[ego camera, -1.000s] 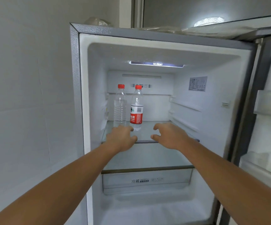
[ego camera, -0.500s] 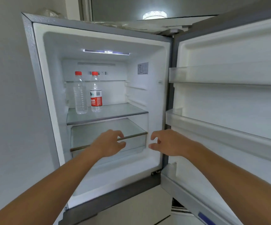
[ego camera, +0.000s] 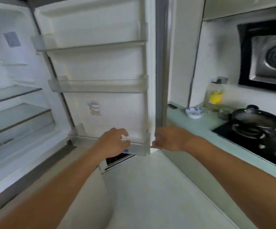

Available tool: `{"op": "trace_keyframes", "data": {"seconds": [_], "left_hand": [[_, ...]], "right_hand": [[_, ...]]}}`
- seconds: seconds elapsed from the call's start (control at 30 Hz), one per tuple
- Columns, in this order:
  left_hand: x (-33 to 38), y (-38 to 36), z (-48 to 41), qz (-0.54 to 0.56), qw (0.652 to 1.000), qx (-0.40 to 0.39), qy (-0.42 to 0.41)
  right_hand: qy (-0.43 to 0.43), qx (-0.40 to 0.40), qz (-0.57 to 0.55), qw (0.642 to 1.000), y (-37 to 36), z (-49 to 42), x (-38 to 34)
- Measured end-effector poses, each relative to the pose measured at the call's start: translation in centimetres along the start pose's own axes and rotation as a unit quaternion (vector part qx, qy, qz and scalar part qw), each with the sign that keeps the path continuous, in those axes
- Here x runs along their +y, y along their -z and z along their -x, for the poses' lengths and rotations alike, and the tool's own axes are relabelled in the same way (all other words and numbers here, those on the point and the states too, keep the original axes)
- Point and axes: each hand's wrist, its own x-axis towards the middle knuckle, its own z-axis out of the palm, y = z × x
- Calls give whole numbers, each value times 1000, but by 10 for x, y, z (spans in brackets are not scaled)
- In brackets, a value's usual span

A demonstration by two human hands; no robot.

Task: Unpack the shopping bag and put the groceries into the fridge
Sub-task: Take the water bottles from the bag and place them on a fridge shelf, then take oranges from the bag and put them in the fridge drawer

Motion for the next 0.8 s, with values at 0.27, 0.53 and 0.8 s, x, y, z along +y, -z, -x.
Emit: {"op": "trace_keyframes", "data": {"seconds": [0.27, 0.53, 0.8], "left_hand": [[197, -112, -18, -6, 976, -90, -198], [363, -213, -58, -34, 921, -173, -347], [498, -299, -111, -43, 856, -225, -463]], "right_hand": [[-233, 36, -7, 972, 1, 165, 163], [-411, 52, -37, 909, 2, 276, 284], [-537, 52, -35, 841, 11, 323, 390]]}}
